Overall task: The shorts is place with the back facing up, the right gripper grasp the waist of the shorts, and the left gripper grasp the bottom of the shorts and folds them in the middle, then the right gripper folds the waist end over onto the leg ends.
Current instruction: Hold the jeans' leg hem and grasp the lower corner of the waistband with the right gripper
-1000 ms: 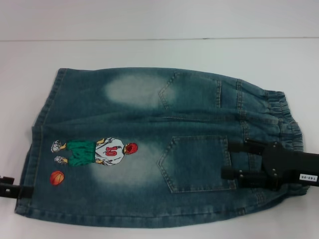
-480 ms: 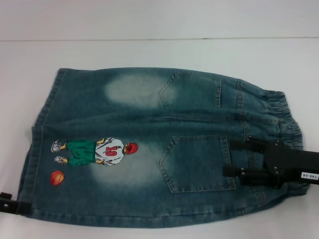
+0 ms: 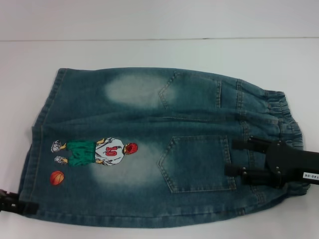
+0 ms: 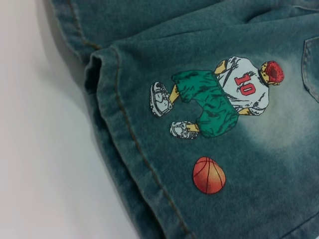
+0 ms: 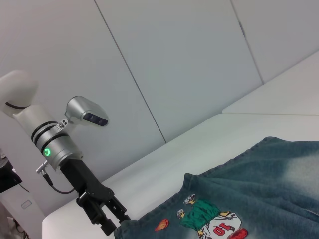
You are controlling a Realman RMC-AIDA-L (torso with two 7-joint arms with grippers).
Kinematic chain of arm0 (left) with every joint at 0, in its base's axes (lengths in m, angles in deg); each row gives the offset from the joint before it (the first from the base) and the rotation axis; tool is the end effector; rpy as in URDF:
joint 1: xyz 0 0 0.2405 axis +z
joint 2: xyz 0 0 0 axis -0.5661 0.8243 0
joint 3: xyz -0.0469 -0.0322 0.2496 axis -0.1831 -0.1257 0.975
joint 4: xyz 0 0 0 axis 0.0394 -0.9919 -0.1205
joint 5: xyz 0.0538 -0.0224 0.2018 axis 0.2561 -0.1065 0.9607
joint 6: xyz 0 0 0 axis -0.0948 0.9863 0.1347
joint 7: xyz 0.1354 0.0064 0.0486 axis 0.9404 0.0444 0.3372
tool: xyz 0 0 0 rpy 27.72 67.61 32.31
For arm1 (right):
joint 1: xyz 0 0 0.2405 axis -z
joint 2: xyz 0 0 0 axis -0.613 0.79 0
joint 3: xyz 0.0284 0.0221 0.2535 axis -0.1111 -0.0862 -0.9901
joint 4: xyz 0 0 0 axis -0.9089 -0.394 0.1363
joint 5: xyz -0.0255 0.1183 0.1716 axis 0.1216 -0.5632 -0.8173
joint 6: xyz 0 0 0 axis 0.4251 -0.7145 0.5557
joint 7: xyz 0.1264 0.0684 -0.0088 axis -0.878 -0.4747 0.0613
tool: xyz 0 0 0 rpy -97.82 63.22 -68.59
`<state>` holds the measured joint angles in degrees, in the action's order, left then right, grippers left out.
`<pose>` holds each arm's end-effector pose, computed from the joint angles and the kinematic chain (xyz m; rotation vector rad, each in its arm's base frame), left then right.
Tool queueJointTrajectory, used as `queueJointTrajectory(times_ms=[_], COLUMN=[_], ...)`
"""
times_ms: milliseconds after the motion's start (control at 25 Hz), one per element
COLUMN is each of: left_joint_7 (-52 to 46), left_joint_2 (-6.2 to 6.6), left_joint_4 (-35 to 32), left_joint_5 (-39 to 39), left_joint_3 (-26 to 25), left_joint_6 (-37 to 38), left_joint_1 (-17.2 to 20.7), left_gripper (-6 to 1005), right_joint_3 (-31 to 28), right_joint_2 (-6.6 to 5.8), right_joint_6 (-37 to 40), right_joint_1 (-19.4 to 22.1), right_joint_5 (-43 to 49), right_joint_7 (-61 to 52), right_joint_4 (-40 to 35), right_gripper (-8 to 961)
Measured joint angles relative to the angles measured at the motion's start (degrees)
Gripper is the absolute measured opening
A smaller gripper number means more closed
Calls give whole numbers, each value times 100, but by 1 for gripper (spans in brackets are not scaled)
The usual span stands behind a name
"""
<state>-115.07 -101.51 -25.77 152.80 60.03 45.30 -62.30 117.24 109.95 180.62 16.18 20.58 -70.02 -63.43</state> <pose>-0.3528 0.2751 0.0720 -2.5277 -1.5447 0.1088 0.2935 0.2677 -0.0083 -2.7130 0.8444 0.9129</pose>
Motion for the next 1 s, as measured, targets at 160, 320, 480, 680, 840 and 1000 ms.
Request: queueJointTrajectory(times_ms=[160, 320, 480, 680, 840, 1000], left_joint_7=[18, 15, 12, 12, 11, -12], left_joint_2=[-30, -49, -55, -62, -64, -63], left_joint_4=[63, 102, 140, 163, 164, 164], left_joint_5=[0, -11, -13, -18, -21, -41], left_joint_3=[25, 162, 212, 226, 229, 220], left_joint_6=[-54, -87, -93, -73, -63, -53], left_joint_1=[-41, -73, -102, -140, -171, -200], left_gripper=[840, 838, 837, 838, 832, 798], right_joint_3=[0, 0, 0, 0, 0, 1], right_joint_2=[0, 0, -5, -7, -9, -9], right_joint_6=[6, 13, 16, 16, 23, 25], right_joint_1=[11, 25, 36, 37, 37, 37], right_joint_5=[-1, -3, -3, -3, -3, -3], right_joint_7=[3, 4, 4, 4, 4, 4], right_joint_4=[0, 0, 0, 0, 0, 0], right_gripper=[929, 929, 928, 927, 927, 926])
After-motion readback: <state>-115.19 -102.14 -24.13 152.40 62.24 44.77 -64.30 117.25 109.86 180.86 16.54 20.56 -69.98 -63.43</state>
